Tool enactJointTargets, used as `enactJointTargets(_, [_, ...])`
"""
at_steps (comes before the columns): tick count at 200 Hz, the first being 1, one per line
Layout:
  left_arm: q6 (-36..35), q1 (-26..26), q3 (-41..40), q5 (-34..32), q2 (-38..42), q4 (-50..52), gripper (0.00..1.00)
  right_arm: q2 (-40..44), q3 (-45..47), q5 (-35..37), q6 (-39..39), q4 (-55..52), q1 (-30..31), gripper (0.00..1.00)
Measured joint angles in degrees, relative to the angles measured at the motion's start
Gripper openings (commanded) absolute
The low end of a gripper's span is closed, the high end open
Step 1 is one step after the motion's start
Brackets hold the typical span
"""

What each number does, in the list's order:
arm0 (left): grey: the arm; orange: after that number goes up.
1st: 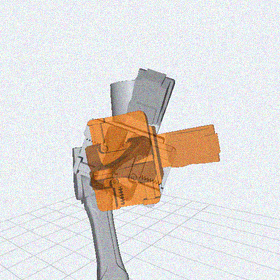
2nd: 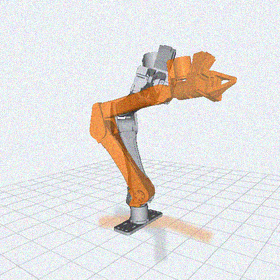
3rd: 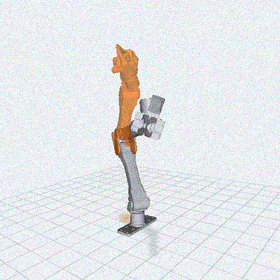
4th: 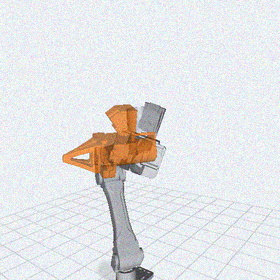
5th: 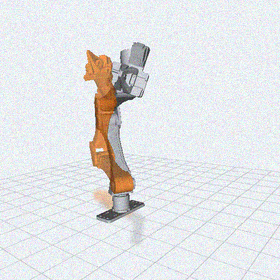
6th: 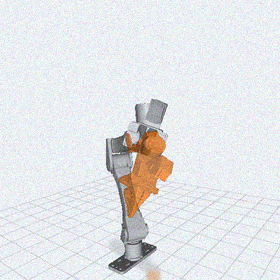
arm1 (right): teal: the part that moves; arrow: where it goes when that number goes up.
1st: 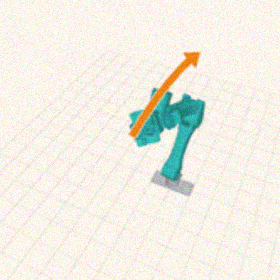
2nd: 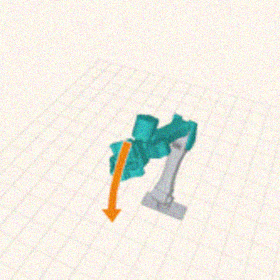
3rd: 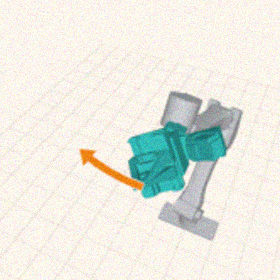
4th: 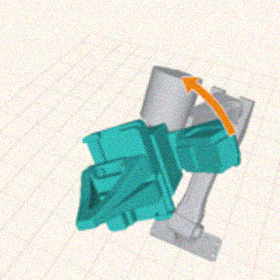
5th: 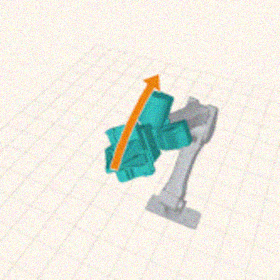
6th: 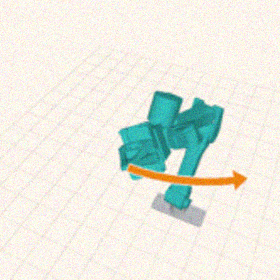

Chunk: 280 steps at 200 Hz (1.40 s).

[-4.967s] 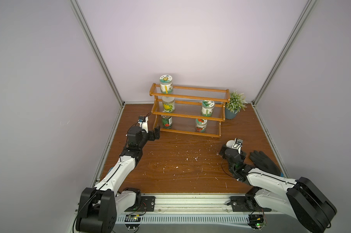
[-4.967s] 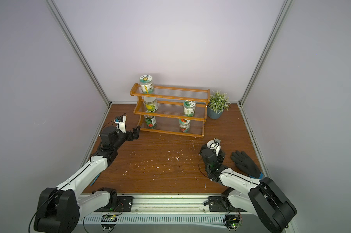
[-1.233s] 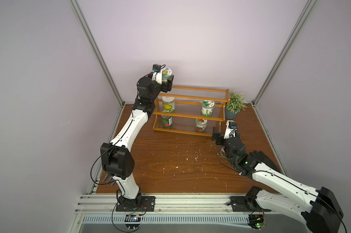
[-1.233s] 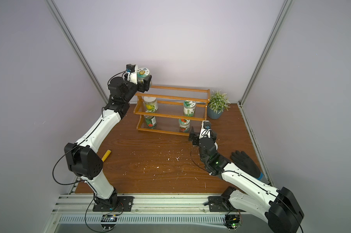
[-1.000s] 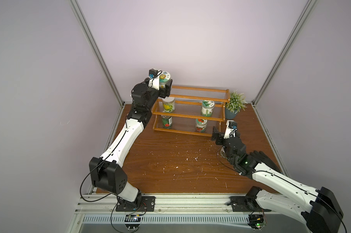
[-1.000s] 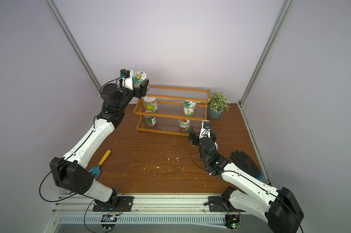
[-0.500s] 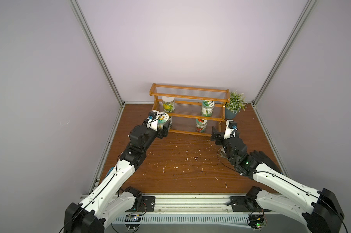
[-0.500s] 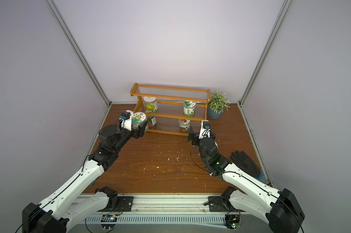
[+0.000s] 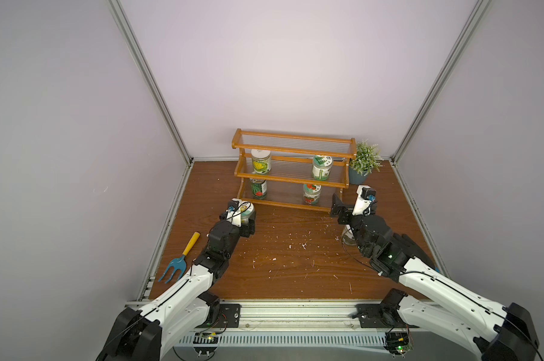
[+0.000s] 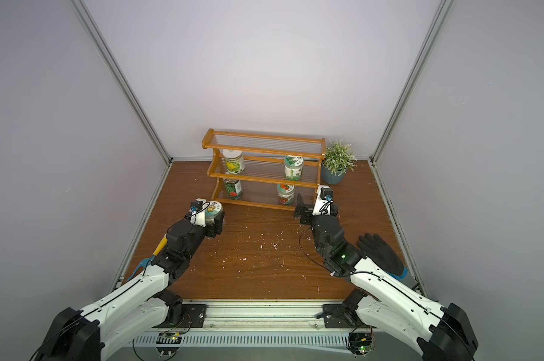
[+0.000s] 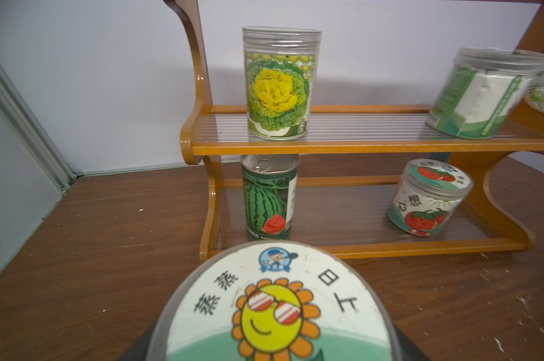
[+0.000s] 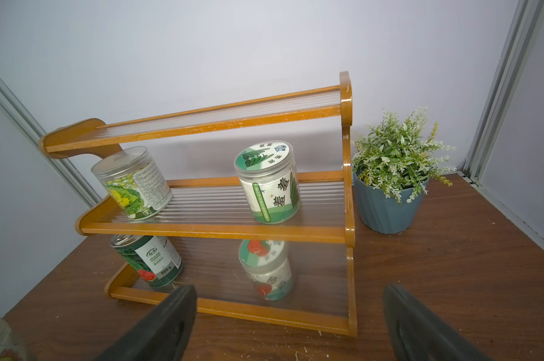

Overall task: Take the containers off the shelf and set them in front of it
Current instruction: Place the container at the center of the board.

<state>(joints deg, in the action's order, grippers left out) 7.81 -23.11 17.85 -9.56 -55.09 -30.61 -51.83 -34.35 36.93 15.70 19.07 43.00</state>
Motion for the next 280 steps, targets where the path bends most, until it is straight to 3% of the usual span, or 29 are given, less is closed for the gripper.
enactJointTargets(77, [0.9, 0.0, -2.0, -7.7, -12.2, -12.3, 0.53, 2.1, 1.8, -0.2, 0.0, -0.4, 0.0, 0.99])
enactJointTargets(173, [3.0, 0.0, -0.3, -10.0, -24.7, -19.3, 0.55, 1.8, 2.9, -0.2, 0.0, 0.1, 0.0, 0.99])
enactJointTargets(280, [6.8, 1.0, 5.2, -11.5, -29.0, -14.4, 0.76, 0.7, 3.2, 0.0, 0.0, 1.2, 0.0, 0.99])
